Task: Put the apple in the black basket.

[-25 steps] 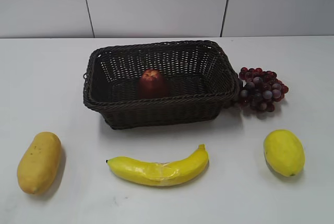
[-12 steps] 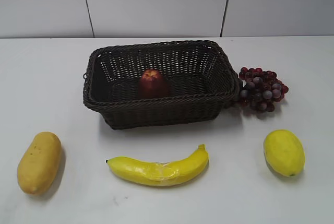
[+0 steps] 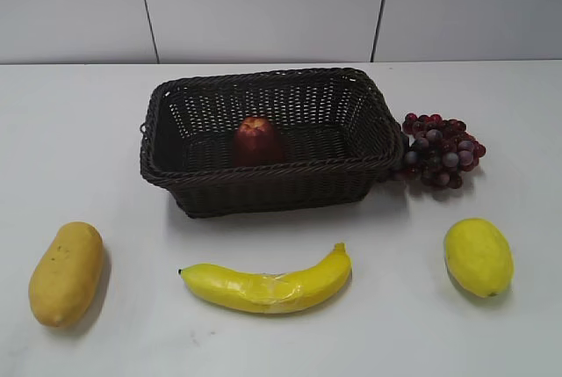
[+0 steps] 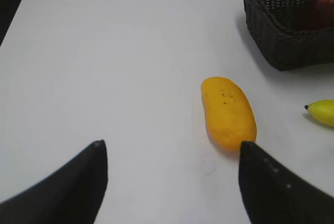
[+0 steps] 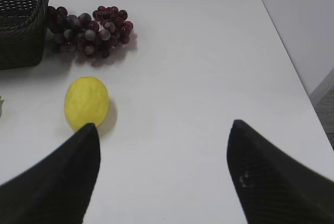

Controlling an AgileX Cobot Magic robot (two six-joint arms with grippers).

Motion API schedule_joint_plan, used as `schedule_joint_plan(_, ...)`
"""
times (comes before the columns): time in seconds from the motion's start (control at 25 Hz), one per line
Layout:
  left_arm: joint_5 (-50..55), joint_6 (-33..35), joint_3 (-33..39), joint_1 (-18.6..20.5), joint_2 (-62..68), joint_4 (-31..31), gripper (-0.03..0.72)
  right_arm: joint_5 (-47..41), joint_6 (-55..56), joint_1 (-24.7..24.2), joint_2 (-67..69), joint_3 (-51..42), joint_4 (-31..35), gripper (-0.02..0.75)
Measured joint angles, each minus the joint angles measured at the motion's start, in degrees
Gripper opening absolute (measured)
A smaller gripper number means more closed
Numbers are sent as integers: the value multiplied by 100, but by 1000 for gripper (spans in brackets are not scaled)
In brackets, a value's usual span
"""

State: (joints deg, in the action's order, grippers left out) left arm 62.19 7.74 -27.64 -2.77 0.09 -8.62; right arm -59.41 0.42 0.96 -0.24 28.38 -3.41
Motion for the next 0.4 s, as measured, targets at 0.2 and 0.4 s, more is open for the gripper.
schedule_joint_plan(0.2, 6, 0, 0, 0, -33, -6, 589, 0, 0, 0, 0, 0, 0, 571)
schedule_joint_plan(0.4, 6, 0, 0, 0, -33, -6, 589, 0, 0, 0, 0, 0, 0, 571)
